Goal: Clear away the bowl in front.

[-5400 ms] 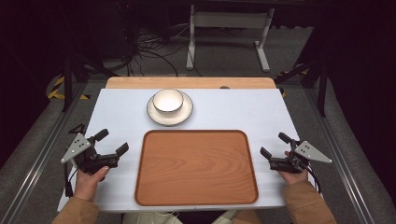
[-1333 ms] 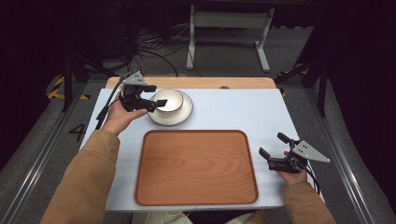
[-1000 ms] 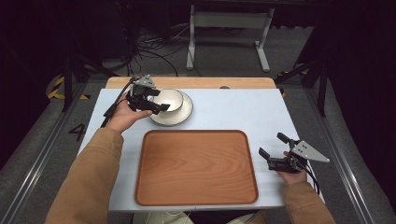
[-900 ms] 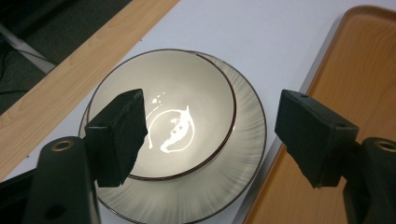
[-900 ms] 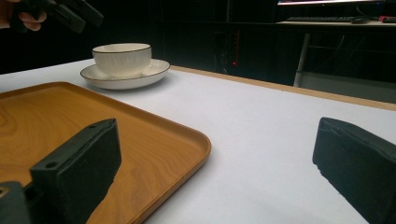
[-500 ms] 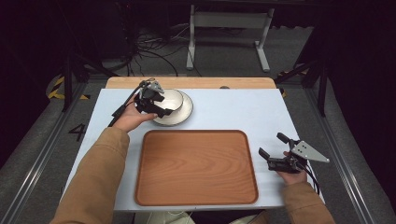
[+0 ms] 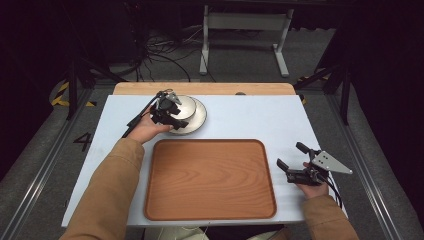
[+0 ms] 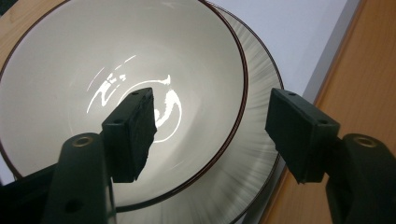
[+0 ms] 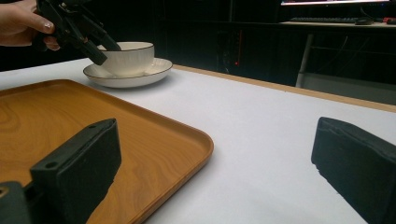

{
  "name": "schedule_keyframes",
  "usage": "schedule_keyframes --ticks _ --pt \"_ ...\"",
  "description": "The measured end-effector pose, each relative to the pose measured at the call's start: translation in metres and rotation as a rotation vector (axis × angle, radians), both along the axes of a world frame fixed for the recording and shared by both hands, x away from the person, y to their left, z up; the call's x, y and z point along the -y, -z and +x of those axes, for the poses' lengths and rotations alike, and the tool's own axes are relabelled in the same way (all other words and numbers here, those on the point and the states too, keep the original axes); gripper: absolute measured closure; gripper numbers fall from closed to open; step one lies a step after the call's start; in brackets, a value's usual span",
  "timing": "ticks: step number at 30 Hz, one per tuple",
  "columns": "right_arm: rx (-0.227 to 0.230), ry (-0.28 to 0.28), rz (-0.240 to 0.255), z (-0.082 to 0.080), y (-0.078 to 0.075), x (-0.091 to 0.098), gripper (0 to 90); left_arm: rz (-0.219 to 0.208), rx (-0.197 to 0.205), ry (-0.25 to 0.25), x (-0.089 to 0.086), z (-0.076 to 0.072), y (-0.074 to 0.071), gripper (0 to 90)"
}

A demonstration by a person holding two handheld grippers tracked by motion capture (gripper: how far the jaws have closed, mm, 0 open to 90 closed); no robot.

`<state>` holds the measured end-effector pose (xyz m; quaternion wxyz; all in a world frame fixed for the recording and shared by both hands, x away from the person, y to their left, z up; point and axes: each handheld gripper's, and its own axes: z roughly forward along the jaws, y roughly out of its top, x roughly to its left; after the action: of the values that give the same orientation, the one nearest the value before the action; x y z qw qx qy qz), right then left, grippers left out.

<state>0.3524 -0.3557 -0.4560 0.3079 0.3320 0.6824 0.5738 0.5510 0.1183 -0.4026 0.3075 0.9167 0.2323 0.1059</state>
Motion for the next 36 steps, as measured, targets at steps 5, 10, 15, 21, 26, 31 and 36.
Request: schedule_keyframes --ticks 5,10,15,21,26,31,36 --pt "0.0 -0.001 0.001 0.0 0.0 0.0 2.0 0.011 -0.007 -0.006 0.003 0.002 0.003 40.5" --pt "-0.001 -0.002 0.001 0.0 0.0 0.0 2.0 0.043 -0.031 0.002 0.004 0.003 0.008 46.1" --pt "-0.001 -0.002 0.001 0.0 0.0 0.0 2.1 0.059 -0.025 0.003 0.006 0.002 0.01 52.0" --pt "-0.001 -0.002 0.001 0.0 0.0 0.0 2.2 0.087 -0.008 0.017 0.01 0.001 0.011 62.6" --pt "-0.001 -0.003 0.002 0.0 0.0 0.0 2.3 0.096 0.001 0.026 0.012 -0.001 0.01 69.7" --pt "-0.001 -0.003 0.003 0.0 0.0 0.0 2.4 0.11 0.013 0.053 0.016 -0.003 0.01 76.5" --pt "-0.002 -0.003 0.003 0.0 0.0 0.0 2.4 0.123 0.026 0.063 0.018 -0.004 0.01 79.8"
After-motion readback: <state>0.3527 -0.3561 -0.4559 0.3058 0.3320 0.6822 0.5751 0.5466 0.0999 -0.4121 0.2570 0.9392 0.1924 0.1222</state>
